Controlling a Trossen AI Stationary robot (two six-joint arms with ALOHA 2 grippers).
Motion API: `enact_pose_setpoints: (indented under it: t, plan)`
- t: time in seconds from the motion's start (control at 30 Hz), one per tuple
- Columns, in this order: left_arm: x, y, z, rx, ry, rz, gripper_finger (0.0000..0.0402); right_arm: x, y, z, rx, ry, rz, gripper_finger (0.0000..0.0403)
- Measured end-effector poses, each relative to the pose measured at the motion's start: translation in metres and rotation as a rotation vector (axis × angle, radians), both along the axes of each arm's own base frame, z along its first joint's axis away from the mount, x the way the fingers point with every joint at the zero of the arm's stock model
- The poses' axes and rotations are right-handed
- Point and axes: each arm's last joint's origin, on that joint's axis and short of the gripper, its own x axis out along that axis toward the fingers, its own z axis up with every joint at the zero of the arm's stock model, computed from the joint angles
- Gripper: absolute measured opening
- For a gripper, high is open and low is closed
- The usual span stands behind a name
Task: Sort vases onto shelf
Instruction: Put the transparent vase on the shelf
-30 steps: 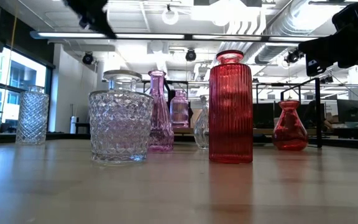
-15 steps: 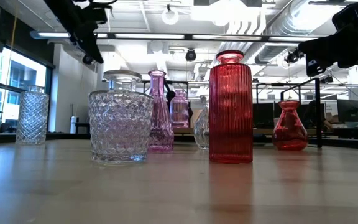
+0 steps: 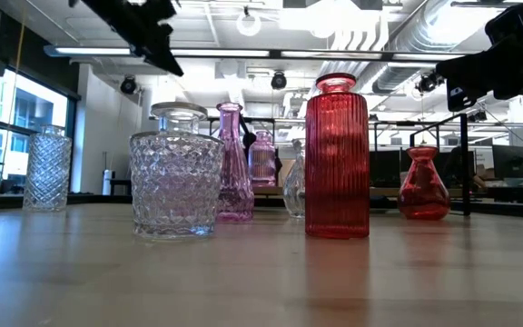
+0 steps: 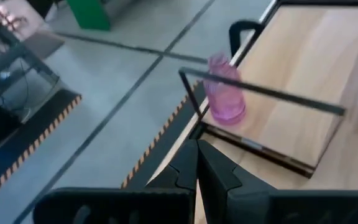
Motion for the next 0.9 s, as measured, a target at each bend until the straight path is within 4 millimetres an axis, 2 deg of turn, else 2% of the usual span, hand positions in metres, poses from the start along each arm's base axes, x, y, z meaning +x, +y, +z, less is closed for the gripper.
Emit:
enact_pose_setpoints:
  t: [0.2, 0.3, 0.43, 0.67, 0.8, 0.9]
  plan:
    - [0.012, 0.021, -0.032, -0.125, 0.138, 0.056, 0.0, 0.0, 0.0, 0.0, 0.0, 0.0, 0.0, 0.0]
    - [0.015, 0.02, -0.042, -0.175, 0.199, 0.05, 0.0002, 0.0, 0.0, 0.0, 0.0, 0.0, 0.0, 0.0]
    - [0.02, 0.012, -0.044, -0.203, 0.201, 0.035, 0.0024, 0.0, 0.0, 0.0, 0.0, 0.0, 0.0, 0.0]
    - [0.017, 0.011, -0.045, -0.195, 0.238, 0.076, 0.01, 0.0, 0.0, 0.0, 0.0, 0.0, 0.0, 0.0]
    - [0.005, -0.001, -0.048, -0.326, 0.352, 0.068, 0.0132, 0.0, 0.0, 0.0, 0.0, 0.0, 0.0, 0.0]
    - [-0.007, -0.013, -0.05, -0.425, 0.484, 0.081, 0.0137, 0.0, 0.0, 0.0, 0.0, 0.0, 0.0, 0.0]
